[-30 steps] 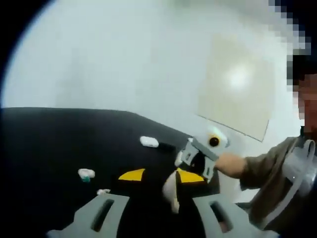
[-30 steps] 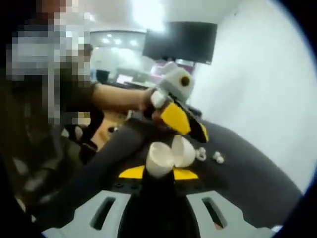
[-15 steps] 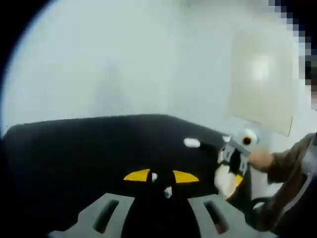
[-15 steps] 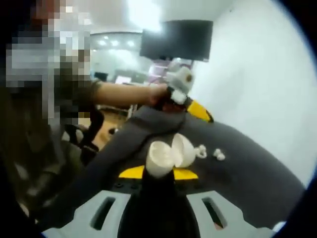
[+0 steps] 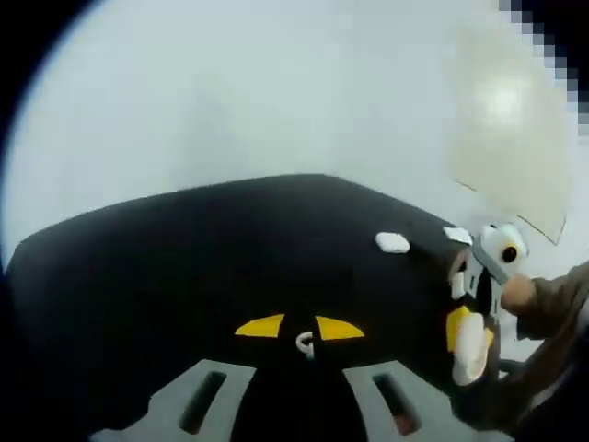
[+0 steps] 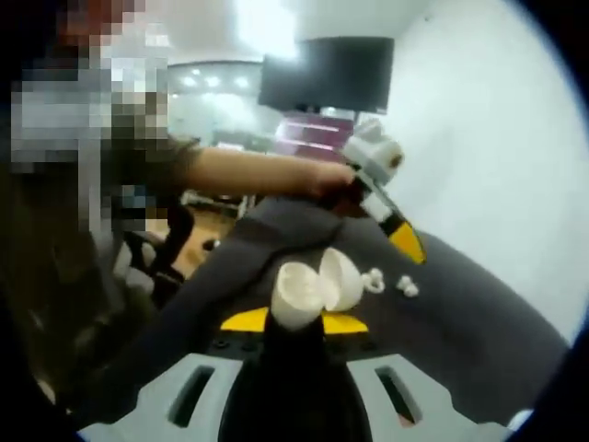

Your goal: Pick up three earphones and place each one into its charging case using tactile feedback, ensure that each earphone is properly inserted and securely positioned inside the case.

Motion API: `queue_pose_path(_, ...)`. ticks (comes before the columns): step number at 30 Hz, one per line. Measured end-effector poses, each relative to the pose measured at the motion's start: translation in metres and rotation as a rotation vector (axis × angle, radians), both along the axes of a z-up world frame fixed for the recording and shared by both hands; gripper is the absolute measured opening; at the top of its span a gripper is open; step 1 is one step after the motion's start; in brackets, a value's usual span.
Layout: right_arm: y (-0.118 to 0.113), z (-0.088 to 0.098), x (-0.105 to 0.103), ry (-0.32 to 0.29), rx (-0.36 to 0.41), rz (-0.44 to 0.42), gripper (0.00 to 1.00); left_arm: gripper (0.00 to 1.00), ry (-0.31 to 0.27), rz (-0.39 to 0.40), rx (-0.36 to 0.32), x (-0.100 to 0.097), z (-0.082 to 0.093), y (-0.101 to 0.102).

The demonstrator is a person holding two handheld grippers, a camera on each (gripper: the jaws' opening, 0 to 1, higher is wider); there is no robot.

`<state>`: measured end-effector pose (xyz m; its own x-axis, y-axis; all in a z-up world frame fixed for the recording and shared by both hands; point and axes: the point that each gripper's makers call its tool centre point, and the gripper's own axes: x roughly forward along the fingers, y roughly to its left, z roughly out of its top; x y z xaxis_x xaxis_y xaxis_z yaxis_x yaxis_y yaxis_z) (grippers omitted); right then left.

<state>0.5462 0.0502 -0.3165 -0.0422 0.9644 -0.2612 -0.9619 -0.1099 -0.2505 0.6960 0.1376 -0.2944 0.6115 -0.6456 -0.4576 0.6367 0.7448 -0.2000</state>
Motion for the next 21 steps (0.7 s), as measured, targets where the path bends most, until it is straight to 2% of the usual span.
queue_pose_path(4,0.000,0.000,-0.001,0.000,0.000,0.001,0.20,0.10,0.023,-0.011,0.001,-0.006,-0.012,-0.005)
queue_pose_path(8,-0.001,0.001,-0.002,-0.001,0.000,0.002,0.20,0.15,0.121,-0.008,-0.055,-0.009,-0.019,-0.013)
queue_pose_path(11,-0.001,0.001,-0.002,-0.006,0.002,0.001,0.20,0.18,0.178,-0.029,-0.042,-0.016,-0.024,-0.019)
queue_pose_path(12,-0.001,0.001,-0.003,-0.005,0.002,0.001,0.20,0.19,0.180,-0.039,-0.018,-0.020,-0.026,-0.020)
queue_pose_path(13,-0.001,0.001,-0.003,-0.005,0.002,0.001,0.20,0.22,0.156,-0.059,0.005,-0.023,-0.026,-0.022)
queue_pose_path(15,-0.001,0.001,-0.002,-0.005,0.002,0.002,0.20,0.24,0.144,-0.063,0.017,-0.029,-0.025,-0.027)
queue_pose_path(18,-0.001,0.001,-0.003,-0.005,0.002,0.004,0.20,0.17,0.084,-0.053,0.100,-0.023,-0.030,-0.020)
queue_pose_path(21,-0.001,0.001,-0.003,-0.009,0.002,0.003,0.20,0.16,0.093,-0.056,0.093,-0.024,-0.029,-0.022)
